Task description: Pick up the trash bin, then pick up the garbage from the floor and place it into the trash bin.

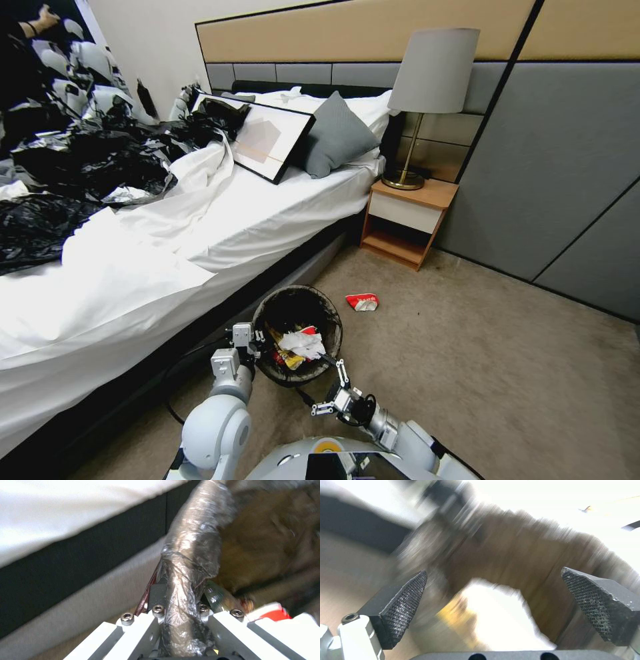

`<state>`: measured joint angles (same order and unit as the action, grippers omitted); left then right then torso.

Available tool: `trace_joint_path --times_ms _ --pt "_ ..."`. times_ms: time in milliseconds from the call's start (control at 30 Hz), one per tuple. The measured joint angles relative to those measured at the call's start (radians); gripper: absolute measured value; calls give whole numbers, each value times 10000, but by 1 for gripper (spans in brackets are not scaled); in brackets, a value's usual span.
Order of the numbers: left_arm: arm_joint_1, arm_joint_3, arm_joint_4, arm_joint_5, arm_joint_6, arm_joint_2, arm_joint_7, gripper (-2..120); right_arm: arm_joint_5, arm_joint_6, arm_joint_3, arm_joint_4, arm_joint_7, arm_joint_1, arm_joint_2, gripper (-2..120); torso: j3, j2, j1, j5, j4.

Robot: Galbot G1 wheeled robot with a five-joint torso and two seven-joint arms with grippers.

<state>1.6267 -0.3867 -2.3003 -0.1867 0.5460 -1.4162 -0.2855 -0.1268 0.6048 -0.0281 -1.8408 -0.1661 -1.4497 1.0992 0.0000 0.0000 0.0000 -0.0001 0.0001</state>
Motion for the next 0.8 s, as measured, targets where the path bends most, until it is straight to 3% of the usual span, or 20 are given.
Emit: trace_joint_path --times_ms 400,800 --pt "-76 -20 632 163 -226 5 5 0 366 17 -850 -1080 424 -463 828 100 0 0 0 0 -2" --pt "-114 -48 940 274 -453 72 38 0 830 10 -2530 -1788 2277 -2004 2401 100 0 0 0 1 -2"
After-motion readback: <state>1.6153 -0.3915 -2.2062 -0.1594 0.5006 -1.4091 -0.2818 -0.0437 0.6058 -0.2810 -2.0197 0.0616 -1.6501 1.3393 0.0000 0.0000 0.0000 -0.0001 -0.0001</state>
